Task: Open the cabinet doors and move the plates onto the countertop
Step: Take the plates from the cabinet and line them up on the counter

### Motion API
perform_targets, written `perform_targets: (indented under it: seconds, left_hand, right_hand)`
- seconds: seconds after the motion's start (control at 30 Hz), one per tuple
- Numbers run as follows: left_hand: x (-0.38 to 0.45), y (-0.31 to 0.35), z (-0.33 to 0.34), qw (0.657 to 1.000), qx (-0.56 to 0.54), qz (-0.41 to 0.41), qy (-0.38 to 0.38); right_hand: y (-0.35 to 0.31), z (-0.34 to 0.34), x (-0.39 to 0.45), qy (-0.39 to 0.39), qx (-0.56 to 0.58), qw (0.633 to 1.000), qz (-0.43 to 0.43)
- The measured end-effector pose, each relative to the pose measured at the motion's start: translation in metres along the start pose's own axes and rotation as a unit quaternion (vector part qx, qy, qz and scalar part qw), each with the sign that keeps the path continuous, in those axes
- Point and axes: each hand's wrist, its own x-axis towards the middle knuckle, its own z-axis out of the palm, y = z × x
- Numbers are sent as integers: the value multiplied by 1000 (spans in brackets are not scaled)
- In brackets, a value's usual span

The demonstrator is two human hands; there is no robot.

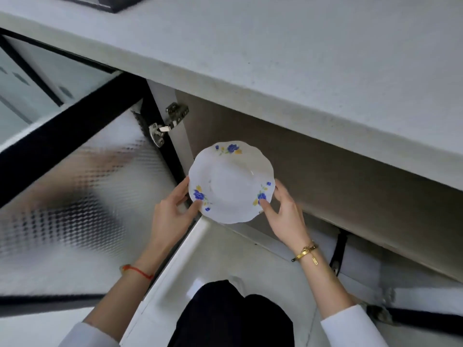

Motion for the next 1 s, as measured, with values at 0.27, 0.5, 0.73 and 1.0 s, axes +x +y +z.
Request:
perform_targets:
  seconds: [0.27, 0.5, 0.73, 1.0]
  left_hand:
    - [-72, 58, -58, 997, 3, -74, -33]
    - [-139, 128, -127, 995, 6, -96, -1]
    - [-186, 219, -193, 996, 7, -83, 24]
    - [-192, 319, -226, 1000, 22, -3, 12]
  right_hand:
    - [-77, -31, -61, -58, -15, 996, 64]
    - [-161, -64, -112, -118, -25, 990, 72]
    - [-264, -120, -156, -116, -19, 992, 53]
    - [-341, -198, -187, -46, -17, 999, 18]
